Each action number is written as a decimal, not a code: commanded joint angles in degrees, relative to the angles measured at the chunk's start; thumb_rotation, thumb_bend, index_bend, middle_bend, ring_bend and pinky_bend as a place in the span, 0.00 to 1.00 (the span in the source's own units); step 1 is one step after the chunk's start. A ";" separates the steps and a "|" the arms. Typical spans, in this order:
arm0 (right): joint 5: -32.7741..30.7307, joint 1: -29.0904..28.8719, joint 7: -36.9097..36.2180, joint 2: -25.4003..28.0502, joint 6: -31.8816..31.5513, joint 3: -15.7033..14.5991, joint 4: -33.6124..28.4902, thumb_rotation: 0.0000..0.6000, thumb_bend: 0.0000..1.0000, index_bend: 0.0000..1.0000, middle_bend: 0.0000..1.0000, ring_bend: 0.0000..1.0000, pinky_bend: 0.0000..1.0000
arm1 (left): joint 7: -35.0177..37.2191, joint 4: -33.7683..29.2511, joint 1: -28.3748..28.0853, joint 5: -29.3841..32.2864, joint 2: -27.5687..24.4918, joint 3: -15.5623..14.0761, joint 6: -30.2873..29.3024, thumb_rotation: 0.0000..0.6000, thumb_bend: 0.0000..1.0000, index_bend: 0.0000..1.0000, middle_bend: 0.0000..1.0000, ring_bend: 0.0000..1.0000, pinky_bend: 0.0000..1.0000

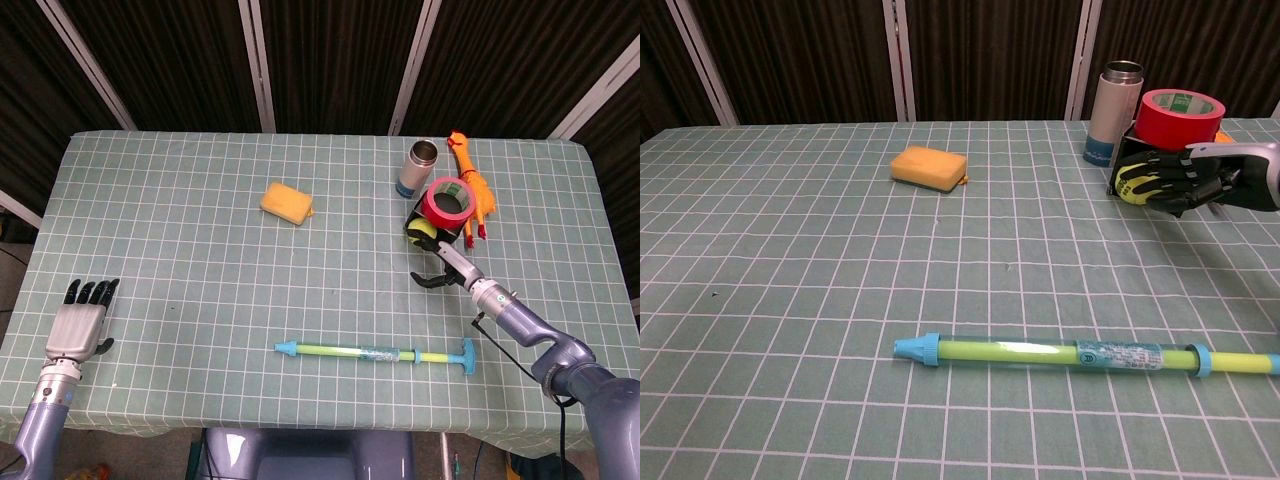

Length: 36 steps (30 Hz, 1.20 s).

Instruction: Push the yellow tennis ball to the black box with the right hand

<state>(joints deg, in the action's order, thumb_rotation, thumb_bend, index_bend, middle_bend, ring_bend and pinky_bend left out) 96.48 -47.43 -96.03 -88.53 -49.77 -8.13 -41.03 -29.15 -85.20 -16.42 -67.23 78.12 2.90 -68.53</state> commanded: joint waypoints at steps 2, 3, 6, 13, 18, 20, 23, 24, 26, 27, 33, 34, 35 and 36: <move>0.73 -0.20 -1.75 -1.59 -0.06 -1.02 3.05 1.00 0.46 0.00 0.06 0.03 0.00 | 0.18 0.23 0.00 0.37 -0.03 -0.02 0.19 1.00 0.18 0.00 0.10 0.07 0.03; 0.85 -0.21 -1.84 -1.68 -0.10 -1.14 3.26 1.00 0.46 0.00 0.06 0.03 0.00 | 0.20 0.26 0.00 0.42 -0.03 -0.03 0.22 1.00 0.18 0.00 0.10 0.07 0.03; 1.56 -0.30 -2.10 -2.12 -0.44 -1.83 4.35 1.00 0.46 0.00 0.06 0.01 0.00 | 0.31 0.34 -0.03 0.58 -0.07 -0.06 0.36 1.00 0.18 0.00 0.10 0.07 0.03; 2.79 -0.39 1.27 -4.27 -1.17 -2.98 9.33 1.00 0.46 0.00 0.00 0.00 0.00 | 0.38 0.33 -0.06 0.78 -0.11 -0.17 0.32 1.00 0.18 0.00 0.10 0.07 0.03; 3.08 -0.31 4.05 -5.86 -0.62 -3.62 13.16 1.00 0.46 0.00 0.00 0.00 0.00 | 0.32 0.27 -0.11 0.96 -0.07 -0.28 0.35 1.00 0.18 0.00 0.10 0.07 0.03; 2.97 -0.26 4.29 -6.38 -0.34 -3.67 14.24 1.00 0.46 0.00 0.00 0.00 0.00 | 0.32 0.28 -0.14 1.04 -0.07 -0.32 0.43 1.00 0.18 0.00 0.10 0.07 0.03; 2.41 -0.01 4.68 -7.18 -0.04 -3.35 15.77 1.00 0.46 0.00 0.00 0.00 0.00 | 0.25 0.31 -0.21 1.11 -0.03 -0.35 0.46 1.00 0.18 0.00 0.10 0.07 0.03; 2.19 0.14 4.87 -7.39 -0.10 -3.19 16.13 1.00 0.46 0.00 0.00 0.00 0.00 | 0.25 0.29 -0.21 1.12 -0.04 -0.34 0.43 1.00 0.18 0.00 0.10 0.07 0.03; 1.81 0.46 5.14 -7.66 -0.37 -2.90 16.57 1.00 0.46 0.00 0.00 0.00 0.00 | 0.24 0.28 -0.20 1.11 -0.04 -0.36 0.34 1.00 0.18 0.00 0.10 0.07 0.03; 1.73 0.60 5.20 -7.68 -0.59 -2.84 16.61 1.00 0.46 0.00 0.00 0.00 0.00 | 0.23 0.26 -0.20 1.09 -0.05 -0.38 0.32 1.00 0.18 0.00 0.10 0.07 0.03; 2.32 2.34 4.84 -5.21 -6.02 -3.22 12.40 1.00 0.46 0.00 0.00 0.00 0.00 | 0.95 -0.76 0.05 -0.10 -0.73 -0.79 -0.41 1.00 0.18 0.00 0.10 0.07 0.03; 2.72 2.72 4.87 -4.29 -7.47 -3.52 10.87 1.00 0.46 0.00 0.00 0.00 0.00 | 1.17 -1.05 0.15 -0.52 -0.96 -0.89 -0.70 1.00 0.18 0.00 0.10 0.07 0.03; 3.06 3.15 5.06 -3.29 -8.93 -3.77 9.18 1.00 0.46 0.00 0.00 0.00 0.00 | 1.43 -1.36 0.25 -0.99 -1.20 -1.01 -1.00 1.00 0.18 0.00 0.10 0.07 0.03; 3.37 3.59 5.51 -2.24 -10.33 -4.00 7.32 1.00 0.46 0.00 0.00 0.00 0.00 | 1.71 -1.72 0.39 -1.52 -1.46 -1.18 -1.33 1.00 0.18 0.00 0.10 0.07 0.03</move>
<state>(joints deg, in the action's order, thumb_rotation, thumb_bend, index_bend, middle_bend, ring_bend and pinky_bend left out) 98.89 -45.10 -90.97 -93.30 -56.62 -11.43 -29.78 -27.81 -86.48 -16.22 -68.21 77.01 1.94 -69.44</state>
